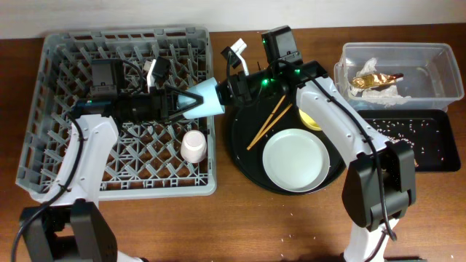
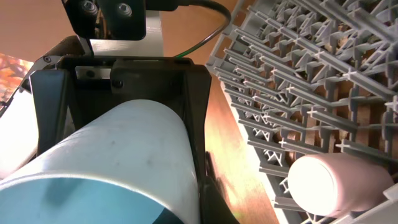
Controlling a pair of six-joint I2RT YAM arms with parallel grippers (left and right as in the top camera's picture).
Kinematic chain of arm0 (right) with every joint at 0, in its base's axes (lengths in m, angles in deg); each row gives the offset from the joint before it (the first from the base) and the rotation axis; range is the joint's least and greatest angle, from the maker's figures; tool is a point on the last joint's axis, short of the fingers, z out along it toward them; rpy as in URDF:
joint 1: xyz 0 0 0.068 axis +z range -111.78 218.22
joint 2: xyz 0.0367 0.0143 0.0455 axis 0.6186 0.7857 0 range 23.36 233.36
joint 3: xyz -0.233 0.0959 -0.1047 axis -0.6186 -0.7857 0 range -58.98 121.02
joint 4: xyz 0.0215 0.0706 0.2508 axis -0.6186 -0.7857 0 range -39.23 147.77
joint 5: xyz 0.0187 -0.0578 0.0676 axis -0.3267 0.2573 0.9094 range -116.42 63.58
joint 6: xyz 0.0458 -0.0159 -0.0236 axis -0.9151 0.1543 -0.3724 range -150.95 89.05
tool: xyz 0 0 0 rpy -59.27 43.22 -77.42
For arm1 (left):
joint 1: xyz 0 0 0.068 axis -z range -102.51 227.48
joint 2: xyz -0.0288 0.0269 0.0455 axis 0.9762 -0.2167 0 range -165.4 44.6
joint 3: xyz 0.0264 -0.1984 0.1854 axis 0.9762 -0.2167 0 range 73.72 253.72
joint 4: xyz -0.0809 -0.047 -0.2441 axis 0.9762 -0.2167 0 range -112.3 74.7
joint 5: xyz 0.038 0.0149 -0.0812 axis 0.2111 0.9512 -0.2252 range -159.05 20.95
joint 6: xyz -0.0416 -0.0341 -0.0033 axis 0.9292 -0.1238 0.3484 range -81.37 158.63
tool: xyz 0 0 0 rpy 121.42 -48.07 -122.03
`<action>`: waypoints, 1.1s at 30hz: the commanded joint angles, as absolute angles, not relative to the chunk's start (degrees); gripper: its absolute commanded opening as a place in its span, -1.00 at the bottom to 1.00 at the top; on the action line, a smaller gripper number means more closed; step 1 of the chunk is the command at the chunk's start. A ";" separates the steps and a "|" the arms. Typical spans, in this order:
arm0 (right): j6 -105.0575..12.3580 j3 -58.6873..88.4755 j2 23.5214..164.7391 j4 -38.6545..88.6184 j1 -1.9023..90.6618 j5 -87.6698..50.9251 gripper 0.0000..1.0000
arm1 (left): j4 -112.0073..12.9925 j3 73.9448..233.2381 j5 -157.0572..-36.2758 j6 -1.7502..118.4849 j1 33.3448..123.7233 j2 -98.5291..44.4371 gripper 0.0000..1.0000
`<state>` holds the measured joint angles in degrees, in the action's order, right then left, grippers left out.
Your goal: Sort waste into correct bins and load items into the dishwasher rack
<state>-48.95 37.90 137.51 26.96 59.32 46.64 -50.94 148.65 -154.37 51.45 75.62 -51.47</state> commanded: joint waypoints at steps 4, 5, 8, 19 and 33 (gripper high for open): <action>-47.70 37.92 137.20 26.76 60.24 42.93 -0.40 | -50.44 148.70 -156.31 50.53 75.66 -51.49 -0.15; -47.70 37.94 137.18 26.72 60.06 39.30 -0.27 | -50.41 148.70 -156.31 50.53 75.66 -51.49 -0.15; -47.68 37.94 137.18 26.52 56.39 37.75 0.10 | -49.52 148.72 -156.29 50.51 75.51 -51.49 -0.18; -32.80 37.94 137.18 7.35 41.24 33.85 0.44 | -66.57 166.64 -96.36 54.92 81.58 -50.29 -0.31; -27.68 37.94 137.18 -1.87 41.68 28.11 0.45 | -83.29 180.04 -68.17 50.51 94.26 -71.62 -0.43</action>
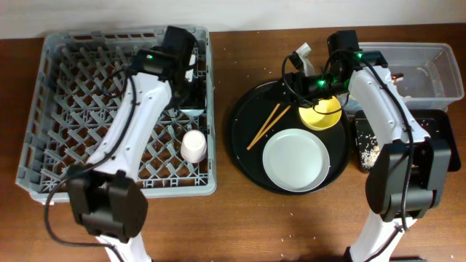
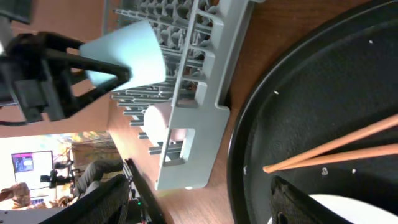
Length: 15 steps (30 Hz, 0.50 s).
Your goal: Sort waste into correct bins and load items into the dishwasher rack
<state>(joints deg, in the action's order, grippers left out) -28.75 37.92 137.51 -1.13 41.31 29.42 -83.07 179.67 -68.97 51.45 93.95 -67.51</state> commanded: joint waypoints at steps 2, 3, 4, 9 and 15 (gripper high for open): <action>-26.83 37.94 137.18 -2.90 41.68 26.86 0.45 | -83.27 180.02 -68.17 50.53 94.26 -75.03 -0.27; -26.68 37.94 137.18 -3.16 41.68 26.84 0.45 | -83.27 180.04 -68.14 50.53 94.26 -76.45 -0.10; -26.68 37.92 137.18 -3.16 41.68 26.84 0.45 | -83.22 180.02 -68.17 50.53 94.26 -77.24 0.11; -26.90 38.12 134.77 -3.16 40.89 27.04 0.40 | -82.02 182.25 -68.17 50.49 94.26 -77.42 0.92; -42.37 38.23 109.16 -12.54 25.88 -1.42 0.88 | -88.75 201.87 -81.00 39.71 101.45 -76.89 0.79</action>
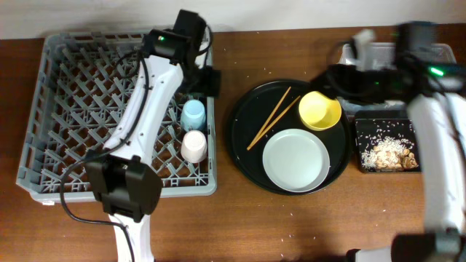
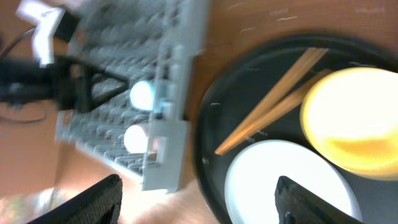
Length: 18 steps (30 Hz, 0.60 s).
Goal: Sort waste into correct bins and load items into the dishwasher rack
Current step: 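Grasp the yellow bowl with the left gripper and lift it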
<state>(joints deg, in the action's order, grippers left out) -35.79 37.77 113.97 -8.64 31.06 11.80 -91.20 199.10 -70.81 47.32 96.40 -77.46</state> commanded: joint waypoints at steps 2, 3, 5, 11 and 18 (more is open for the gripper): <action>-42.42 38.23 106.36 -17.37 17.38 -3.26 0.97 | -80.97 200.15 -83.71 37.68 105.69 -77.85 0.88; -42.39 38.20 106.23 -19.68 13.77 -2.91 0.97 | -76.73 199.69 -83.75 37.77 107.68 -79.21 0.88; -40.62 38.20 106.23 -23.64 9.62 -2.95 0.97 | -66.30 199.69 -83.01 42.62 112.45 -84.45 0.88; -39.31 38.07 106.23 -24.75 9.70 -3.15 0.97 | -57.76 199.69 -75.03 60.28 120.73 -96.12 0.79; -38.70 38.03 106.23 -25.21 9.70 -3.15 0.97 | -56.80 199.69 -69.00 66.27 123.07 -99.03 0.02</action>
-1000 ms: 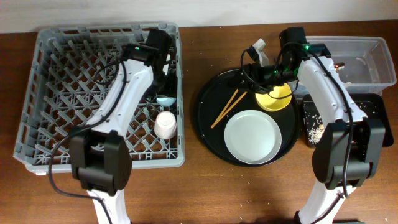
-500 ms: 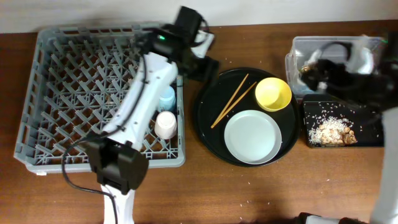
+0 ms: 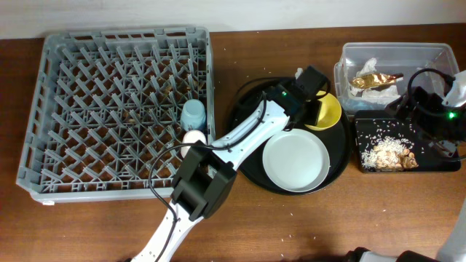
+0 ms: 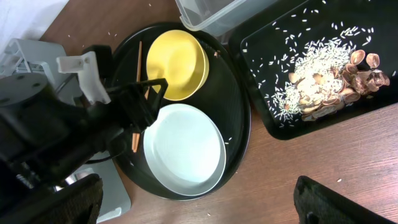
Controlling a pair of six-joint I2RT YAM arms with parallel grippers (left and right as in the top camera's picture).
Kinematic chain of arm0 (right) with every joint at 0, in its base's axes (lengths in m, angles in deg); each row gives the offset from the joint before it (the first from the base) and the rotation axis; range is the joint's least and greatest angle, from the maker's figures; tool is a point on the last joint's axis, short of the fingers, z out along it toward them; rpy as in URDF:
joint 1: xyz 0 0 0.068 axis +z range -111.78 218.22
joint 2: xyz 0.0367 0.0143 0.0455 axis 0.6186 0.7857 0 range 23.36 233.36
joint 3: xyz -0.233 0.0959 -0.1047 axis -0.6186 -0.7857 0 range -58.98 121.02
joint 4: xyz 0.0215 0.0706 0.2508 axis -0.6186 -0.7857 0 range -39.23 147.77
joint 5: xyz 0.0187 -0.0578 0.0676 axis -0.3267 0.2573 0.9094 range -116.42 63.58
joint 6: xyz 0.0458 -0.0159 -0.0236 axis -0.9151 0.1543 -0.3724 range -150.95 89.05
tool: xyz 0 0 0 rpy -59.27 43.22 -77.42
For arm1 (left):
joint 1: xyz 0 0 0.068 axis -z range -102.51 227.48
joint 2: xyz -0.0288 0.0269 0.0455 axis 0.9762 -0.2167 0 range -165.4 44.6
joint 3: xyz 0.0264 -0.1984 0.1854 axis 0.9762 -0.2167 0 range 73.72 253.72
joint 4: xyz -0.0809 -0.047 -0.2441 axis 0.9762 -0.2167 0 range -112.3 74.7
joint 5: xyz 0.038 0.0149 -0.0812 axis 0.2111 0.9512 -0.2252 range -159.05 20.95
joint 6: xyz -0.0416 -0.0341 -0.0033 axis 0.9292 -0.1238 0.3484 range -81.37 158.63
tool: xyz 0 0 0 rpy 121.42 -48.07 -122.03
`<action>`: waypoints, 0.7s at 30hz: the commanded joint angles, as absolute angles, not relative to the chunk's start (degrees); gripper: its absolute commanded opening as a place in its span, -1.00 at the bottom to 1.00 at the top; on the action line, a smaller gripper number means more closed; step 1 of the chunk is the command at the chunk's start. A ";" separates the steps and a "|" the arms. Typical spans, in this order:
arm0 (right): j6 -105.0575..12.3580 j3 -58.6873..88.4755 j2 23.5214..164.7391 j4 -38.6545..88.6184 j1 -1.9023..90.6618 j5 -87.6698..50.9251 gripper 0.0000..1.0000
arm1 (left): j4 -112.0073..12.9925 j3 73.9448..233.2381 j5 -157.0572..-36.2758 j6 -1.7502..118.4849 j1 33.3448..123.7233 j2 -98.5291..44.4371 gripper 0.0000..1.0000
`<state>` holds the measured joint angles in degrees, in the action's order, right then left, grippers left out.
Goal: Sort waste into correct bins and load items into the dishwasher rack
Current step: 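Grasp the yellow bowl with the left gripper and lift it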
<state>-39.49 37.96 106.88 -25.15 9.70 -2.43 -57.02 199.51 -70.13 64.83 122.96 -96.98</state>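
A grey dishwasher rack (image 3: 44, 116) fills the left of the table. A blue cup (image 3: 193, 113) stands upside down at its right edge, with a white cup (image 3: 194, 136) just in front, partly behind my left arm. On the round black tray (image 3: 244, 156) lie a white plate (image 3: 295, 161), a yellow bowl (image 4: 176, 64) and chopsticks (image 4: 139, 57). My left gripper (image 4: 149, 99) sits over the middle of the chopsticks; its jaws are hard to read. My right gripper (image 4: 199, 208) is open and high above the tray, with nothing in it.
A clear bin (image 3: 429, 54) at the back right holds crumpled wrappers. In front of it a black rectangular tray (image 3: 368, 131) holds rice and food scraps. Loose rice grains lie on the wood around the round tray. My right arm (image 3: 437, 116) is at the far right.
My left gripper was at the rack's right edge beside the blue cup; now it is over the chopsticks on the round tray. My right arm has drawn back to the far right edge.
First both grippers met at the rack's right edge with the blue cup between them. Then my left gripper held the cup over the rack and my right was near the yellow bowl. Then the cup stood in the rack, let go. Now my left gripper is at the chopsticks.
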 commanded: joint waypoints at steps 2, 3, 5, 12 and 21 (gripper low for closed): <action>-38.70 38.03 106.23 -25.19 9.70 -3.15 0.97 | -56.27 199.69 -69.00 66.27 123.22 -99.08 -0.10; -38.70 38.03 106.23 -25.21 9.70 -3.15 0.97 | -56.27 199.69 -69.02 66.29 123.24 -99.08 -0.17; -38.70 38.03 106.23 -25.21 9.70 -3.15 0.97 | -56.27 199.69 -69.04 66.49 123.31 -99.08 -0.22; -38.68 38.03 106.23 -25.17 9.70 -3.17 0.97 | -55.81 199.36 -69.04 67.56 123.61 -99.80 -0.33; -38.70 38.03 106.27 -25.17 9.70 -4.46 0.98 | -55.99 199.45 -69.04 67.51 123.44 -100.45 -0.99</action>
